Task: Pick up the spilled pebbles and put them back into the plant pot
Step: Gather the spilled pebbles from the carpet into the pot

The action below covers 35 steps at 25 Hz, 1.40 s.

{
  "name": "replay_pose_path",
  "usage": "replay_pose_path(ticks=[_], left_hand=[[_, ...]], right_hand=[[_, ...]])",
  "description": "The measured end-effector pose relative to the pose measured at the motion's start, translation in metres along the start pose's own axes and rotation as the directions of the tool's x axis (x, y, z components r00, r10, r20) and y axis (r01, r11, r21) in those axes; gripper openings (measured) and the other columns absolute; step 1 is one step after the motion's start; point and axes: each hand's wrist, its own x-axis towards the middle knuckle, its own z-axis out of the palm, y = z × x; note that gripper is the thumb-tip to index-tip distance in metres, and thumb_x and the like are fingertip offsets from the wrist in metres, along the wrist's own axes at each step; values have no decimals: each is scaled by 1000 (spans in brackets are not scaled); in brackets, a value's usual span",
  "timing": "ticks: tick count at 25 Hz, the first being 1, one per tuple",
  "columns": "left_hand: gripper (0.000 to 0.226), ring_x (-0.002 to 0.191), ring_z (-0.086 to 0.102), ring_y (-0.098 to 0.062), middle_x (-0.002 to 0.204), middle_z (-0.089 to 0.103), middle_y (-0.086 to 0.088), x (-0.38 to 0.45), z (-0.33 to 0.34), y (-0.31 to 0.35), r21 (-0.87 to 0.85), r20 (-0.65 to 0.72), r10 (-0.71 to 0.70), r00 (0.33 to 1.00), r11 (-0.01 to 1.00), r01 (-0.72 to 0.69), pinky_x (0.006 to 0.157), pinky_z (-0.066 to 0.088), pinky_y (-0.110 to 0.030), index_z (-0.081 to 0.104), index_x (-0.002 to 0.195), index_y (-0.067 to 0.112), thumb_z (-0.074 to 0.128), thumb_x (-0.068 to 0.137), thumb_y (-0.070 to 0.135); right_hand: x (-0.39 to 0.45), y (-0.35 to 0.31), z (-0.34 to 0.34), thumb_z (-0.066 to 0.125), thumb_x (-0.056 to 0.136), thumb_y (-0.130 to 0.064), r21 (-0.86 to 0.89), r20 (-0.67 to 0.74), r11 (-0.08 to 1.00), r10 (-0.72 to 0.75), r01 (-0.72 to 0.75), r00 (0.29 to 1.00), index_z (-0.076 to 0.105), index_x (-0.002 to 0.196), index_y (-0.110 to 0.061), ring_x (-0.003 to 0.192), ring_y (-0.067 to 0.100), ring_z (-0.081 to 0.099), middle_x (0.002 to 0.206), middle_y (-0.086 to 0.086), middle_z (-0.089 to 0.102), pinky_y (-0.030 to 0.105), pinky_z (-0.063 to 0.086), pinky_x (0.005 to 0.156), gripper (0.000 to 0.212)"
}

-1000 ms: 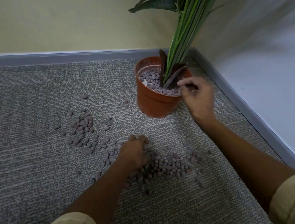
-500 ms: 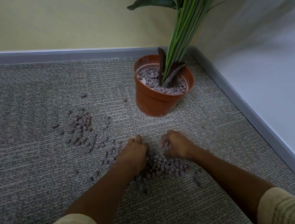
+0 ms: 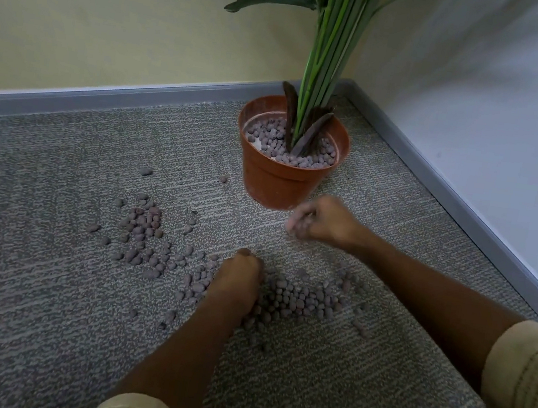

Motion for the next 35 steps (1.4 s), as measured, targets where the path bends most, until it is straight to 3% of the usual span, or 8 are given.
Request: replay_pose_path(ticks=[4,9,14,17,20,24,31,35], left_hand=[[16,91,64,-26,102,63,-10,0,-5,0,-211,-73,-101,992,974,84,78,48,-28,69,88,11,55,83,5],[14,76,65,-20,86,73,-10,3,2,-8,-485,-84,-222,972,861,154,75,50,-25,71,82,7,62,77,-1],[11,61,59,-23,68,62,-8,8,-22,-7,-916,220,-351,910,246,316,65,59,-34,65,81,-2,58,82,-10],[22,64,56,-15,69,58,-3,23,-68,10,-952,219,-270,938,154,266,64,52,-23,59,72,10,50,89,-3],[15,64,63,-6,81,60,-3,42,-117,41,-991,88,-187,978,81,105,63,56,-14,58,82,9,52,88,-4],[17,82,67,-23,93,66,-13,60,-151,67,-993,-28,-279,960,116,4,86,57,-30,62,100,-8,59,84,-5],[35,114,55,-30,117,59,-12,86,-138,50,-924,-75,-396,915,373,86,98,51,-39,66,104,10,53,81,-13],[29,96,62,-21,108,64,-10,70,-129,41,-947,-194,-406,893,316,-62,86,57,-38,68,91,10,51,83,-12]], right_hand=[[20,-33,-44,72,72,0,262,-255,954,-77,145,964,72,84,-12,78,15,65,85,0,68,24,55,73,17],[47,-46,-54,74,70,-3,33,-491,988,-116,152,863,74,90,-12,56,-7,55,71,-9,63,4,42,57,22],[40,-34,-47,68,78,-4,7,-547,979,-167,204,820,71,96,-15,84,11,65,98,1,68,16,53,74,21],[17,-13,-21,60,83,-6,-51,-660,975,-196,217,726,69,94,-17,77,9,55,97,-1,59,19,50,68,18],[0,21,9,60,83,-6,-186,-411,969,-226,162,883,69,90,-15,71,7,52,89,-1,59,25,45,67,15],[-3,55,33,72,74,-18,-382,116,922,109,-57,987,65,89,-17,80,13,58,92,2,64,24,47,73,17],[-2,49,59,67,73,-6,-320,134,942,-55,96,989,70,95,-14,84,13,59,97,7,70,25,50,80,23],[-2,38,71,64,72,-5,-324,141,935,-106,148,984,72,93,-15,89,17,62,97,8,70,27,52,81,25]])
